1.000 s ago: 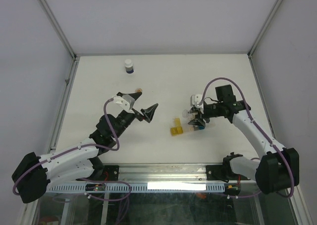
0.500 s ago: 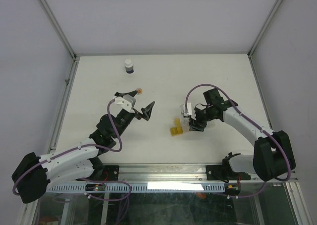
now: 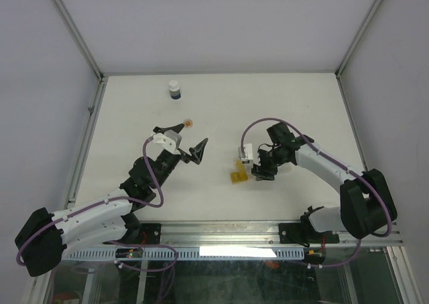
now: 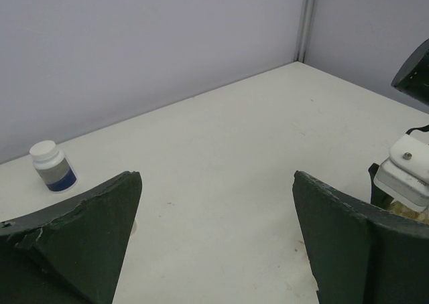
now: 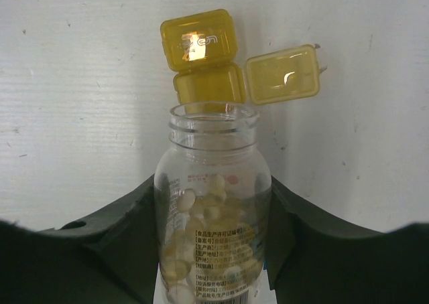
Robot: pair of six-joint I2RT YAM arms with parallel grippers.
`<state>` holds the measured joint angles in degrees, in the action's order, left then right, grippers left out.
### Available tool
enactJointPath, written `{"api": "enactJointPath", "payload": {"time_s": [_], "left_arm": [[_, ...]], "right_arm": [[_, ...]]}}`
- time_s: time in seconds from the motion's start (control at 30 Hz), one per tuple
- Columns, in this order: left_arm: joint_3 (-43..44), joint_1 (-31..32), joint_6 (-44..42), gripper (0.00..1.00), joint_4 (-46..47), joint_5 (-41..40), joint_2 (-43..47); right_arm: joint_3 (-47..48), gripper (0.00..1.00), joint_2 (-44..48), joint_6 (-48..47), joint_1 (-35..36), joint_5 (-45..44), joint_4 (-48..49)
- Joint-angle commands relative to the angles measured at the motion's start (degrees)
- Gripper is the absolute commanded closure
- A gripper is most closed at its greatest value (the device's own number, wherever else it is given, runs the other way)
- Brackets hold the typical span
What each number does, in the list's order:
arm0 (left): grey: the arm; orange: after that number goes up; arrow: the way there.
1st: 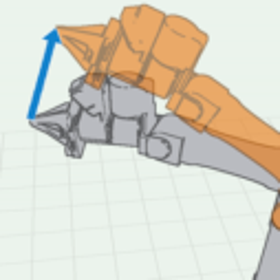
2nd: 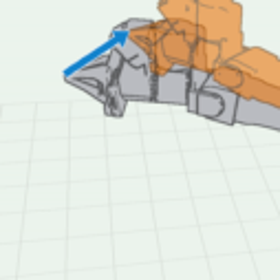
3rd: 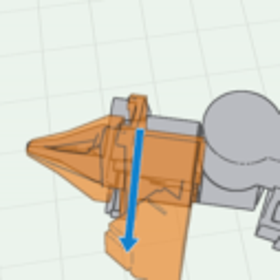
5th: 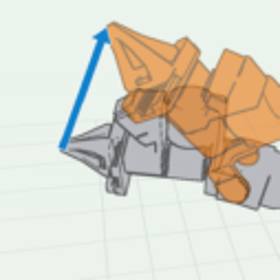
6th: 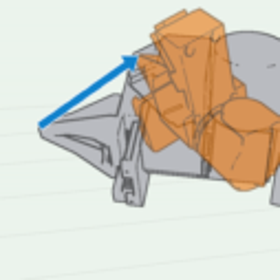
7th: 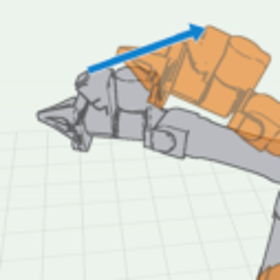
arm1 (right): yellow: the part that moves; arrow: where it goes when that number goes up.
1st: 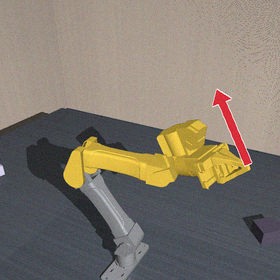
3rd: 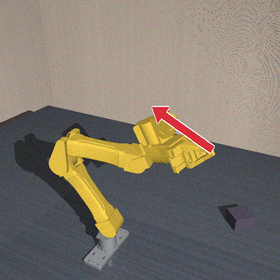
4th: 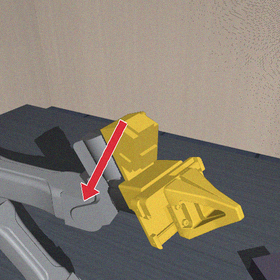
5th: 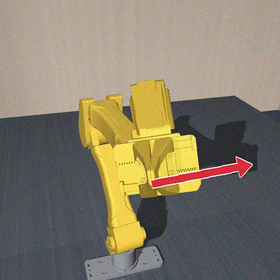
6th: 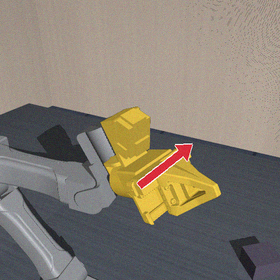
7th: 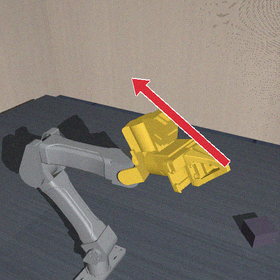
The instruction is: Sort the pills into containers
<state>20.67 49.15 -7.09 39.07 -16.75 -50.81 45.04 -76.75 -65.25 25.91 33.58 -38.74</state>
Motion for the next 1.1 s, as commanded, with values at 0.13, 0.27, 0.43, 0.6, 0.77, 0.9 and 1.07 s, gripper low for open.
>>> {"api": "enactJointPath", "payload": {"time_s": [0.13, 0.27, 0.43, 0.6, 0.77, 0.9, 1.07], "left_arm": [[-0.4, 0.2, -0.9, 0.01, 3.4, -1.7, 1.0], [-0.5, 0.2, -0.9, 0.01, 3.6, -1.9, 1.1], [-0.7, 0.1, -0.8, 0.01, 3.8, -2.0, 1.3], [-0.9, 0.1, -0.8, 0.01, 3.9, -2.1, 1.4], [-1.3, 0.1, -0.7, 0.01, 4.4, -2.2, 1.9], [-1.8, 0.2, -0.6, 0.01, 4.9, -2.4, 2.3], [-2.0, 0.1, -0.6, 0.01, 5.0, -2.6, 2.4]], "right_arm": [[2.8, 1.00, -1.8, 2.6, 3.0, -5.5, 0.3], [3.1, 1.00, -2.1, 3.2, 3.8, -7.0, 0.3], [3.7, 1.00, -2.6, 3.6, 5.0, -7.6, 0.2], [3.9, 1.00, -2.7, 3.6, 5.8, -7.6, 0.0], [4.2, 1.00, -2.9, 3.6, 6.7, -7.6, -0.2], [4.4, 1.00, -3.1, 3.6, 7.3, -7.6, -0.3], [4.7, 1.00, -3.6, 3.6, 8.0, -7.6, -0.4]]}}
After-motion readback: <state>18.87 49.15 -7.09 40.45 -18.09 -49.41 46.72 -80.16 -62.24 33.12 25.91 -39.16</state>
